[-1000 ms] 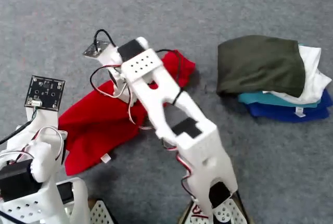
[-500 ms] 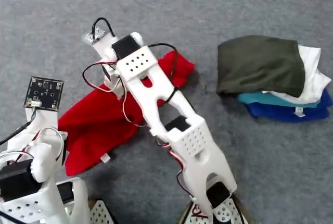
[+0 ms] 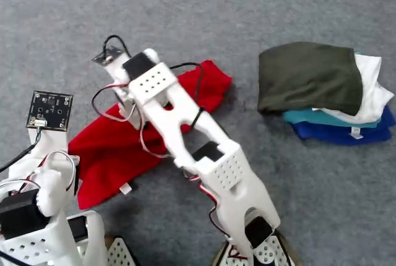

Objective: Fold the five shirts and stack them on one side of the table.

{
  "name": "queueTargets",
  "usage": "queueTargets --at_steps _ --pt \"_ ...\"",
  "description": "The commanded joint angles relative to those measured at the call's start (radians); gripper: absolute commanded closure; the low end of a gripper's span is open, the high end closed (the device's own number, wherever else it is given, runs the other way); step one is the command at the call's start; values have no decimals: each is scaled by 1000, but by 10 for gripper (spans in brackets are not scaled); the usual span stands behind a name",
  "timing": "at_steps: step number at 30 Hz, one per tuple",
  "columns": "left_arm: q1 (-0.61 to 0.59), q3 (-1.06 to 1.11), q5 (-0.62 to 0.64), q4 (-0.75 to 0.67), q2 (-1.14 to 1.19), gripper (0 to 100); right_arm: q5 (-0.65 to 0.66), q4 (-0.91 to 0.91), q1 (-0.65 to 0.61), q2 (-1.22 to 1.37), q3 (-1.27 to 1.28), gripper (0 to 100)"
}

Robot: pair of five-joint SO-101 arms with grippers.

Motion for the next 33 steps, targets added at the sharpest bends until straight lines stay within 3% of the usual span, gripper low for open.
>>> queueTargets --at_steps 1,11,16,21,25,29,33 --pt "0 -41 9 2 -5 982 -9 2 94 -67 -7 970" --pt "-2 -37 6 3 -5 982 92 20 367 -122 30 966" --pt "3 -3 5 -5 -5 982 169 20 414 -248 197 966" --pt "5 -12 6 -5 -5 982 133 14 271 -352 275 928" --pt "5 -12 8 -5 -5 982 21 -3 117 -325 269 723" --pt "5 -8 8 -5 -5 982 15 -84 -2 -263 269 543" --pt "3 -11 8 0 -5 982 9 -132 -76 -206 268 549"
